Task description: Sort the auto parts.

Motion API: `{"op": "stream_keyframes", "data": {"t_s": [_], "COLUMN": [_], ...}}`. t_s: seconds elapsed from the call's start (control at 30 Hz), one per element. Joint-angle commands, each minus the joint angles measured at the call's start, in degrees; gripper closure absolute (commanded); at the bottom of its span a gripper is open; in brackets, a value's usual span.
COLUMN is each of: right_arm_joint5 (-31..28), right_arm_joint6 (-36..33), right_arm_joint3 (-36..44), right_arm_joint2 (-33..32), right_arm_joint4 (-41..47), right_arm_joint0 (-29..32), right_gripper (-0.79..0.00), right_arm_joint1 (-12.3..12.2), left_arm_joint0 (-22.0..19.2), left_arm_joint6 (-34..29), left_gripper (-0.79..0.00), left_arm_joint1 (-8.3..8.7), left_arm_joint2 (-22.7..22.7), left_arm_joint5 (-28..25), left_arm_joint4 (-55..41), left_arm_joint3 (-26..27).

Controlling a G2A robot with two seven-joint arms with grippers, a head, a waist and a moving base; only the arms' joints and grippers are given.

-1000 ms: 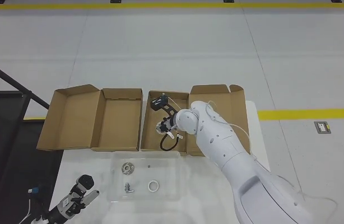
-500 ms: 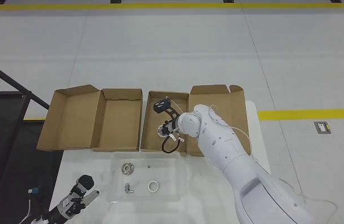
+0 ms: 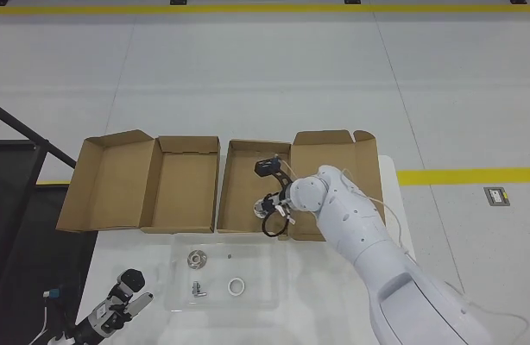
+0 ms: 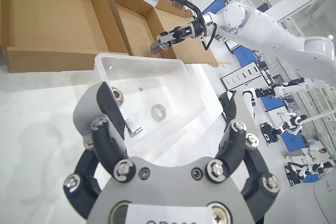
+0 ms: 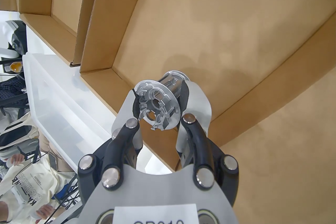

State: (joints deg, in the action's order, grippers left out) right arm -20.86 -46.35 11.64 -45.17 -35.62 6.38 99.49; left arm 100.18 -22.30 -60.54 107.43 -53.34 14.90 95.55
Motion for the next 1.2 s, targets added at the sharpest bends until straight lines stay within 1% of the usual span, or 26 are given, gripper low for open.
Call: {"op": "stream_keyframes", "data": {"t_s": [0.0,0.03,0.07,0.13,0.17,0.23,0.3,0.37,0.43,0.57,0.63,0.73,0.8,0.9,0.97,1.03,1.07,1.13,1.17], "right_arm_joint5": [0.11,0.17,0.3,0.24,0.27,0.27,0.41,0.33,0.46,1.68,0.9,-1.3,-0.89,0.68,1.6,1.66,2.07,1.88,1.83], "right_arm_joint6": [-0.47,-0.8,-1.26,-1.72,-1.89,-2.17,-2.16,-1.91,-1.36,1.06,2.93,6.21,7.53,7.91,7.1,4.79,3.32,-0.83,-2.63], "right_arm_joint3": [0.19,0.19,0.3,0.54,0.66,0.99,1.32,1.74,2.16,3.79,5.54,10.18,14.4,23.13,29.37,38.45,43.38,55.47,60.33], "right_arm_joint2": [-0.09,-0.13,-0.11,-0.13,-0.17,-0.11,-0.03,0.17,0.36,0.89,1.25,2.32,2.87,3.05,2.75,2.2,1.67,0.5,-0.07], "right_arm_joint4": [-0.03,-0.06,-0.2,-0.31,-0.3,-0.58,-0.96,-1.58,-2.26,-4.24,-5.68,-9.53,-12.37,-16.47,-19.06,-22.8,-24.92,-30.1,-32.36], "right_arm_joint0": [0.16,0.24,0.24,0.32,0.34,0.37,0.35,0.37,0.37,0.45,0.66,1.9,3.26,6.5,8.99,12.78,15.01,20.97,23.58], "right_gripper": [-0.379,-0.391,-0.606,-0.594,-0.603,-0.668,-0.696,-0.671,-0.68,-0.745,-0.745,-0.739,-0.736,-0.699,-0.705,-0.714,-0.705,-0.711,-0.702], "right_arm_joint1": [-0.1,-0.15,-0.18,-0.22,-0.24,-0.24,-0.23,-0.21,-0.21,-0.22,-0.37,-0.9,-1.46,-2.76,-3.82,-5.37,-6.24,-8.26,-9.07], "left_arm_joint0": [0.0,0.0,0.0,0.0,0.0,0.0,0.0,0.0,0.0,0.0,0.0,0.0,0.0,0.0,0.0,0.0,0.0,0.0,0.0], "left_arm_joint6": [0.0,0.0,0.0,0.0,0.0,0.0,0.0,0.0,0.0,0.0,0.0,0.0,0.0,0.0,0.0,0.0,0.0,0.0,0.0], "left_gripper": [-0.785,-0.785,-0.785,-0.785,-0.785,-0.785,-0.785,-0.785,-0.785,-0.785,-0.785,-0.785,-0.785,-0.785,-0.785,-0.785,-0.785,-0.785,-0.785], "left_arm_joint1": [0.0,0.0,0.0,0.0,0.0,0.0,0.0,0.0,0.0,0.0,0.0,0.0,0.0,0.0,0.0,0.0,0.0,0.0,0.0], "left_arm_joint2": [0.0,0.0,0.0,0.0,0.0,0.0,0.0,0.0,0.0,0.0,0.0,0.0,0.0,0.0,0.0,0.0,0.0,0.0,0.0], "left_arm_joint5": [0.0,0.0,0.0,0.0,0.0,0.0,0.0,0.0,0.0,0.0,0.0,0.0,0.0,0.0,0.0,0.0,0.0,0.0,0.0], "left_arm_joint4": [0.0,0.0,0.0,0.0,0.0,0.0,0.0,0.0,0.0,0.0,0.0,0.0,0.0,0.0,0.0,0.0,0.0,0.0,0.0], "left_arm_joint3": [0.0,0.0,0.0,0.0,0.0,0.0,0.0,0.0,0.0,0.0,0.0,0.0,0.0,0.0,0.0,0.0,0.0,0.0,0.0]}}
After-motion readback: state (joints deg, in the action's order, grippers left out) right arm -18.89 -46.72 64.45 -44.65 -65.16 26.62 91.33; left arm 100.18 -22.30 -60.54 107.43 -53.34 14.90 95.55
